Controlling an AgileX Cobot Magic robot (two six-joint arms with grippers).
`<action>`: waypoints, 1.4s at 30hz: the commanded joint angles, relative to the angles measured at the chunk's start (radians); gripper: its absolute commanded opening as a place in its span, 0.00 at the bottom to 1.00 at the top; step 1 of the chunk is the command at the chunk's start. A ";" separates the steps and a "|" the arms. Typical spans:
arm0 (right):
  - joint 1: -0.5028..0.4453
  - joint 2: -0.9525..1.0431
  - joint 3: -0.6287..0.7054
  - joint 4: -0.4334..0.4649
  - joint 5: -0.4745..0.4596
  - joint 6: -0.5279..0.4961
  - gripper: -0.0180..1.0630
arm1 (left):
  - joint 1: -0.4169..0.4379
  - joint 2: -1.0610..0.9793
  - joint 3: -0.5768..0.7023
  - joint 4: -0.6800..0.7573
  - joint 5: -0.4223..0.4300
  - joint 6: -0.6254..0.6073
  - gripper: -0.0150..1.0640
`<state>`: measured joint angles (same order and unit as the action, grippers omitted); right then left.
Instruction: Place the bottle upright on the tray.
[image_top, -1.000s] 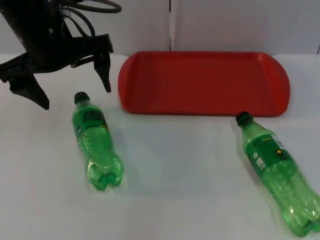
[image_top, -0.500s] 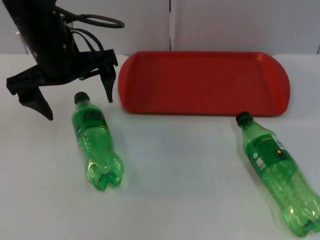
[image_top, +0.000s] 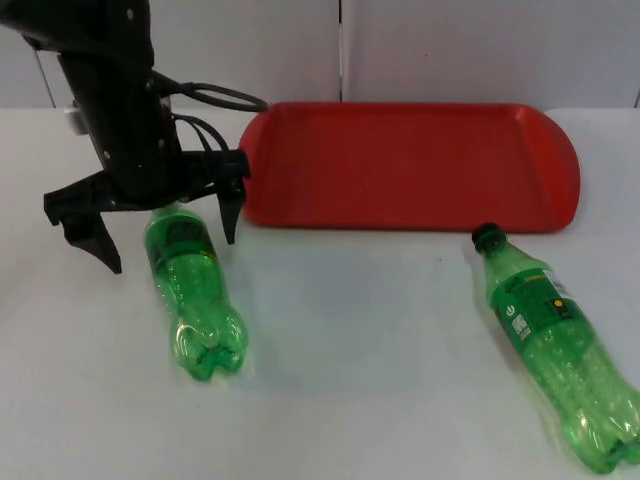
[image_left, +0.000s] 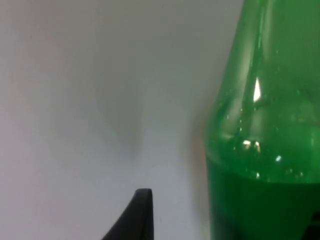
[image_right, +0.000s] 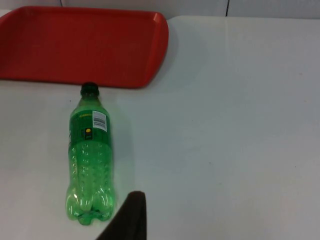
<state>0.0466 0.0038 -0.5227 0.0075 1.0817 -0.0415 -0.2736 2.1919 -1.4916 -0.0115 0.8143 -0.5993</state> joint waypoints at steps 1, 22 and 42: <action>-0.005 -0.004 0.007 0.003 -0.003 0.003 0.99 | -0.004 0.020 -0.023 0.005 -0.001 -0.007 0.97; -0.005 -0.004 0.007 0.003 -0.003 0.003 0.99 | -0.006 0.134 -0.091 0.012 0.001 0.019 0.95; -0.005 -0.004 0.007 0.003 -0.003 0.003 0.99 | -0.006 0.134 -0.091 -0.096 -0.013 0.026 0.02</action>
<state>0.0466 0.0038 -0.5227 0.0075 1.0817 -0.0341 -0.2736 2.3203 -1.5776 -0.0583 0.8157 -0.5722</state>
